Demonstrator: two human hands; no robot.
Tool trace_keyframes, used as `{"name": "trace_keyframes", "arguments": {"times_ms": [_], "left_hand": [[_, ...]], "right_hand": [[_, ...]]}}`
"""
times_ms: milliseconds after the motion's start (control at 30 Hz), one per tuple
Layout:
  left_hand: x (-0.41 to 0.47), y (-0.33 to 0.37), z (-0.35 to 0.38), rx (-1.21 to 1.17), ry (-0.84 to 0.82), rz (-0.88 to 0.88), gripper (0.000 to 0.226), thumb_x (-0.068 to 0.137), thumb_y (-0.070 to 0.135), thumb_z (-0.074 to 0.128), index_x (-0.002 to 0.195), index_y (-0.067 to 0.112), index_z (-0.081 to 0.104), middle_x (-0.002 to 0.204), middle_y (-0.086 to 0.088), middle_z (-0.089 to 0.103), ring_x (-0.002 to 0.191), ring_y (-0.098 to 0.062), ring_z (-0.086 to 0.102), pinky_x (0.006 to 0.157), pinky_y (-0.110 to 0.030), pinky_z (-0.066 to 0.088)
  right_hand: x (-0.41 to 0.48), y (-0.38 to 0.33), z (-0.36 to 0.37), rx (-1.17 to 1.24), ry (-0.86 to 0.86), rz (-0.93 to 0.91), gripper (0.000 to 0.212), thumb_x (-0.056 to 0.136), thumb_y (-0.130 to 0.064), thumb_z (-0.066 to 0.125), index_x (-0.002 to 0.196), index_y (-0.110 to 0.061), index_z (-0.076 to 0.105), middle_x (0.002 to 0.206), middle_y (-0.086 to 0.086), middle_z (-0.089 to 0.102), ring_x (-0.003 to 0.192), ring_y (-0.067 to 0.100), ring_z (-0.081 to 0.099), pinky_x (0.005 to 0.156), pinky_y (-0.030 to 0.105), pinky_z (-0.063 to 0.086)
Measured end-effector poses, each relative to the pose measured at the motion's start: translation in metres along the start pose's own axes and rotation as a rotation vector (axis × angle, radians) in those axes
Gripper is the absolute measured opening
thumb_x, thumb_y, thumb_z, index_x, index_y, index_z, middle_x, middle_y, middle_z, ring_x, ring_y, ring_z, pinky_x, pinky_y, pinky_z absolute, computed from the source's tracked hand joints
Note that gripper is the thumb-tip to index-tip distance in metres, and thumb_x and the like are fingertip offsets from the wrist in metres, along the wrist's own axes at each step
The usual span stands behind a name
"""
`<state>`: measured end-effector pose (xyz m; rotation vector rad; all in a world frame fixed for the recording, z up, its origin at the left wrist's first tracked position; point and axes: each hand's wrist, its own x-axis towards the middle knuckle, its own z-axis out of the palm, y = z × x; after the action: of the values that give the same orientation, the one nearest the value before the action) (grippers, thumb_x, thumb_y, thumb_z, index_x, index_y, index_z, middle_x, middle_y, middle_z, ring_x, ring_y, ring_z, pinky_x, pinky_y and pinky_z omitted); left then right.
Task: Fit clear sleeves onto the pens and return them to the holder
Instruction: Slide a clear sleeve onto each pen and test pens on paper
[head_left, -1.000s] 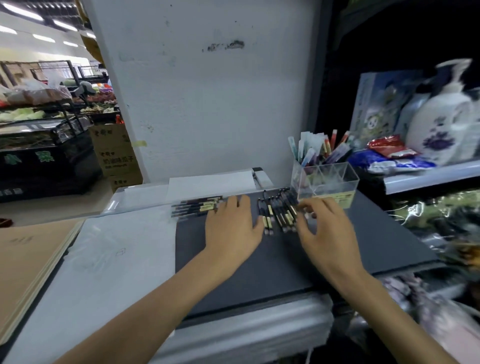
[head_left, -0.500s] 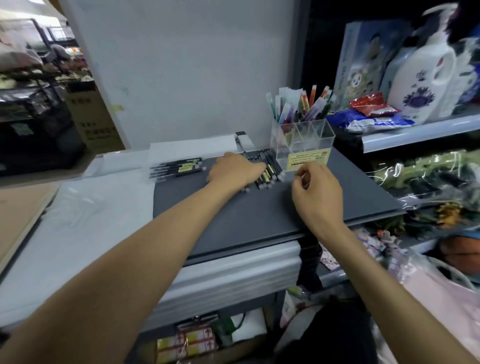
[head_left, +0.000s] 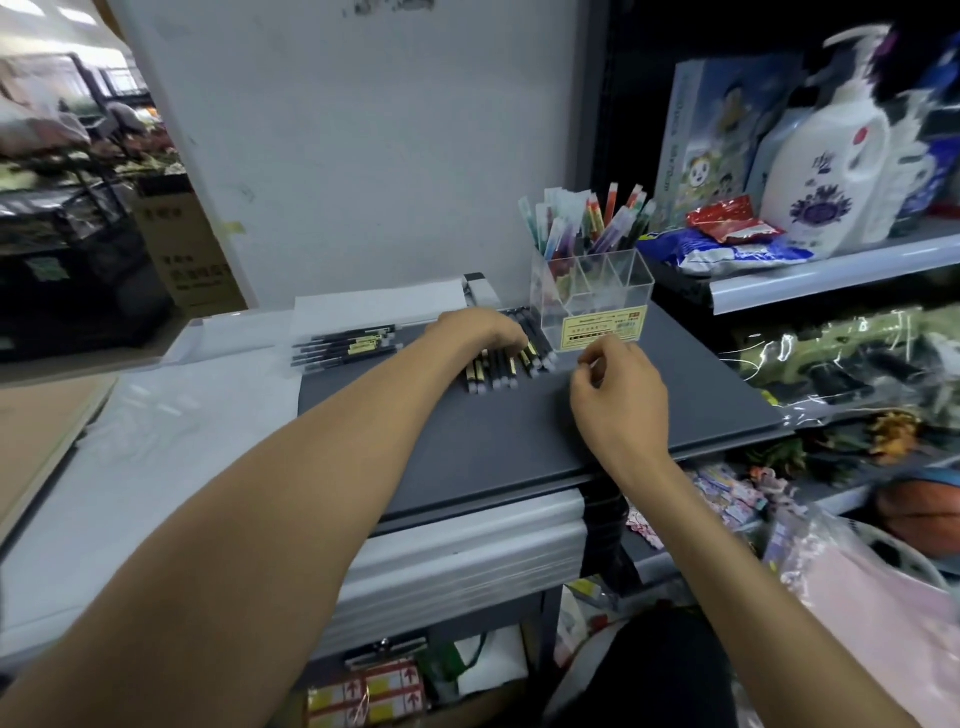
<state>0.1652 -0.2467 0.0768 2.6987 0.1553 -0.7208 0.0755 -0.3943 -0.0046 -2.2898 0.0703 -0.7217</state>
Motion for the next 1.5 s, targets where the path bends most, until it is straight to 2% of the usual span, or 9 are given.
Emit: {"name": "trace_keyframes", "arguments": {"times_ms": [233, 400, 567, 700, 833, 1000, 1167, 1300, 1500], "left_hand": [[0.007, 0.003, 0.001, 0.139, 0.031, -0.075, 0.040, 0.089, 0.028, 0.047, 0.081, 0.000, 0.074, 0.070, -0.015, 0.074, 0.056, -0.030, 0.071, 0.065, -0.039, 0.060], [0.007, -0.007, 0.013, 0.155, 0.306, -0.018, 0.049, 0.078, 0.022, 0.049, 0.121, 0.007, 0.066, 0.126, -0.015, 0.067, 0.111, -0.037, 0.065, 0.098, -0.049, 0.057], [0.007, -0.017, 0.027, 0.143, 0.417, -0.042, 0.043, 0.084, 0.020, 0.053, 0.125, 0.015, 0.063, 0.134, -0.011, 0.058, 0.126, -0.037, 0.054, 0.088, -0.047, 0.037], [0.010, -0.029, 0.032, -0.098, 0.542, -0.098, 0.042, 0.096, 0.015, 0.053, 0.136, 0.005, 0.054, 0.144, -0.015, 0.054, 0.134, -0.036, 0.051, 0.106, -0.045, 0.039], [0.004, -0.048, 0.033, -0.290, 0.636, 0.057, 0.044, 0.098, 0.009, 0.056, 0.136, -0.009, 0.039, 0.140, -0.027, 0.051, 0.127, -0.043, 0.055, 0.098, -0.044, 0.047], [-0.008, -0.080, 0.032, -0.653, 0.744, 0.361, 0.020, 0.111, 0.023, 0.041, 0.107, 0.004, 0.040, 0.092, -0.013, 0.058, 0.083, -0.031, 0.059, 0.061, -0.040, 0.041], [-0.023, -0.095, 0.029, -0.857, 0.721, 0.534, 0.026, 0.111, 0.037, 0.042, 0.113, 0.011, 0.045, 0.090, -0.002, 0.060, 0.085, -0.015, 0.063, 0.065, -0.029, 0.046], [-0.024, -0.102, 0.039, -0.933, 0.745, 0.641, 0.015, 0.109, 0.033, 0.048, 0.110, 0.018, 0.048, 0.088, -0.002, 0.060, 0.084, -0.021, 0.064, 0.077, -0.037, 0.048], [-0.012, -0.117, 0.046, -1.003, 0.694, 0.601, 0.031, 0.103, 0.034, 0.062, 0.130, 0.026, 0.048, 0.099, 0.005, 0.070, 0.087, -0.007, 0.069, 0.084, -0.032, 0.057]], "right_hand": [[0.000, 0.002, 0.001, 0.005, 0.008, 0.003, 0.004, 0.094, -0.014, 0.060, 0.096, -0.017, 0.062, 0.095, 0.002, 0.060, 0.080, 0.023, 0.056, 0.068, 0.033, 0.038], [-0.002, 0.001, -0.001, 0.005, -0.005, -0.001, 0.003, 0.094, -0.014, 0.059, 0.095, -0.016, 0.061, 0.094, 0.001, 0.059, 0.082, 0.023, 0.056, 0.068, 0.033, 0.038], [-0.002, 0.000, 0.000, -0.020, -0.014, -0.011, 0.003, 0.094, -0.014, 0.060, 0.093, -0.016, 0.060, 0.091, 0.001, 0.059, 0.080, 0.023, 0.055, 0.066, 0.033, 0.037], [-0.002, 0.000, 0.001, -0.040, -0.021, -0.027, 0.004, 0.095, -0.014, 0.060, 0.093, -0.017, 0.060, 0.090, 0.000, 0.058, 0.080, 0.022, 0.055, 0.066, 0.033, 0.037], [-0.002, -0.001, 0.002, -0.064, -0.027, -0.054, 0.006, 0.095, -0.013, 0.059, 0.093, -0.019, 0.060, 0.090, 0.000, 0.058, 0.081, 0.023, 0.055, 0.064, 0.033, 0.037], [-0.001, -0.006, 0.002, -0.092, -0.056, -0.080, 0.008, 0.094, -0.011, 0.061, 0.100, -0.016, 0.063, 0.092, 0.001, 0.061, 0.085, 0.024, 0.053, 0.065, 0.035, 0.037], [-0.004, -0.024, 0.009, -0.005, -0.012, -0.146, 0.016, 0.093, -0.008, 0.063, 0.100, -0.022, 0.065, 0.088, -0.009, 0.060, 0.080, 0.016, 0.057, 0.062, 0.030, 0.039], [-0.015, -0.059, 0.033, 0.268, -0.054, -0.133, 0.021, 0.095, -0.010, 0.063, 0.100, -0.030, 0.066, 0.087, -0.016, 0.067, 0.081, 0.001, 0.063, 0.066, 0.015, 0.045], [-0.016, -0.100, 0.068, 0.602, -0.152, 0.018, 0.020, 0.104, -0.015, 0.056, 0.111, -0.028, 0.069, 0.100, -0.019, 0.072, 0.097, -0.006, 0.065, 0.079, 0.009, 0.050]]}}
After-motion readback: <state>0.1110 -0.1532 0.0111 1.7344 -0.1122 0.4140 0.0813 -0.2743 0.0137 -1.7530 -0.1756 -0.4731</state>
